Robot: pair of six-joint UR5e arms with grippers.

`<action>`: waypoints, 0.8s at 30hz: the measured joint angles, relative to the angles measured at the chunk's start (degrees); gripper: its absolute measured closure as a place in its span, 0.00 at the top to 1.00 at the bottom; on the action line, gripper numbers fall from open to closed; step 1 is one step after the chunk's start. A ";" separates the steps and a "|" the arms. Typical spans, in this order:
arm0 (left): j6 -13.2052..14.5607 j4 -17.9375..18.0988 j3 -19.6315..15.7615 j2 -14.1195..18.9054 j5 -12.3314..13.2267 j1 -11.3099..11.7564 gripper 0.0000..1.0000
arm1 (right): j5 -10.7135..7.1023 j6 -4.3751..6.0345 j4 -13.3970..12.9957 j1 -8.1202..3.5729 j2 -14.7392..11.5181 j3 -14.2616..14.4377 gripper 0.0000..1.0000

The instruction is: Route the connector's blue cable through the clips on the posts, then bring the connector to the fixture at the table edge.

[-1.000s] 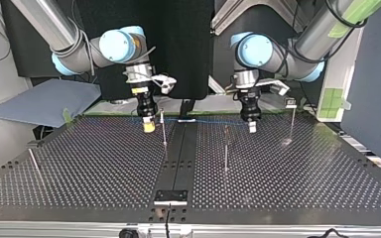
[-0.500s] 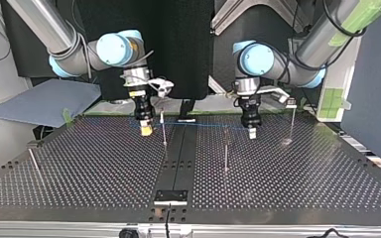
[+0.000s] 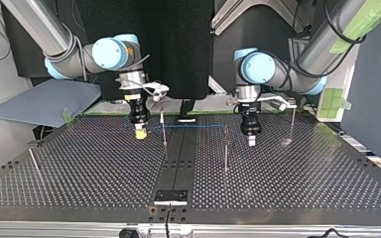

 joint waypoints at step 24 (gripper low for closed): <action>-3.45 -0.52 2.34 -2.69 2.86 2.73 0.00 | -0.57 0.00 0.01 -1.94 2.77 -3.00 0.00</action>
